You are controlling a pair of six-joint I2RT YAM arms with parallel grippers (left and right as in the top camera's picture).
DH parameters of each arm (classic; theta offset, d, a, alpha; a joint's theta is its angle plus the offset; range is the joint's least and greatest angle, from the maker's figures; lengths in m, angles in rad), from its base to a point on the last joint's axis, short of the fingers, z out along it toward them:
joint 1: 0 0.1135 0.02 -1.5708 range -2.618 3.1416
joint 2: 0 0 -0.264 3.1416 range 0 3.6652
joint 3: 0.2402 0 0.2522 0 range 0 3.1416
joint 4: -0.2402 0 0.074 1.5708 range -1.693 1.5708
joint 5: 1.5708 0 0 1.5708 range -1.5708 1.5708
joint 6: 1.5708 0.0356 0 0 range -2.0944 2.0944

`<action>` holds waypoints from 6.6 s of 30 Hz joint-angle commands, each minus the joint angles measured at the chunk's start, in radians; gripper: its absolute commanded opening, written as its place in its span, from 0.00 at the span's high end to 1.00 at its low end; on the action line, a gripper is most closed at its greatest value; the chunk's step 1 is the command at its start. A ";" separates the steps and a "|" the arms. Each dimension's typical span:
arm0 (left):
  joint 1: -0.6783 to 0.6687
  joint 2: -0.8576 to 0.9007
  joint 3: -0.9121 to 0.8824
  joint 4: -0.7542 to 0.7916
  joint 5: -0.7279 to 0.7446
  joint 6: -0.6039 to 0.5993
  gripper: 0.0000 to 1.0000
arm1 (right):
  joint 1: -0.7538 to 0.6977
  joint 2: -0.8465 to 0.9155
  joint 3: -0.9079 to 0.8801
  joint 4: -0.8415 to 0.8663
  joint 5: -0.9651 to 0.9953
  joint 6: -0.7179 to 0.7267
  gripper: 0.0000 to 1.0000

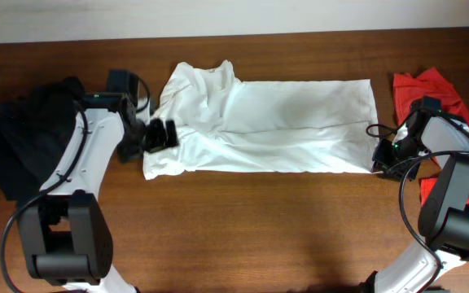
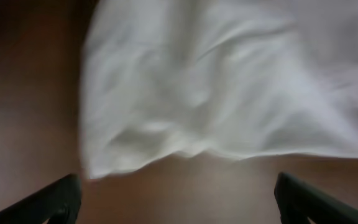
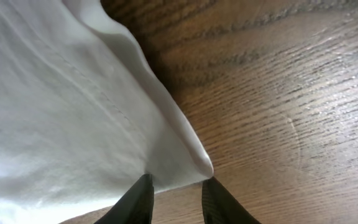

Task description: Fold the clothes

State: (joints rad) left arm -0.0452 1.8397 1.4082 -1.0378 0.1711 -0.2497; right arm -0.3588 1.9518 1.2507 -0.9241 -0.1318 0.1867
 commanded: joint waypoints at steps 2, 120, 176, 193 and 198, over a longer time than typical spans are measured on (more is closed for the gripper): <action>0.003 -0.017 -0.107 0.038 -0.130 0.019 0.01 | 0.006 0.003 -0.004 -0.002 0.008 0.002 0.70; 0.079 -0.017 -0.292 0.019 -0.384 -0.019 0.78 | 0.045 0.041 0.048 -0.105 -0.089 -0.127 0.74; 0.080 -0.017 -0.292 0.027 -0.384 -0.019 0.77 | 0.018 0.035 0.257 -0.156 -0.067 -0.047 0.75; 0.080 -0.076 -0.199 -0.023 -0.330 -0.018 0.71 | 0.018 0.035 0.226 -0.244 -0.066 -0.071 0.70; 0.079 -0.175 -0.134 0.010 -0.205 -0.016 0.50 | 0.018 0.035 0.203 -0.239 -0.062 -0.088 0.69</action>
State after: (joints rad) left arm 0.0353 1.7657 1.2194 -1.0580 -0.1455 -0.2668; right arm -0.3351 1.9842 1.4788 -1.1641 -0.2043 0.1223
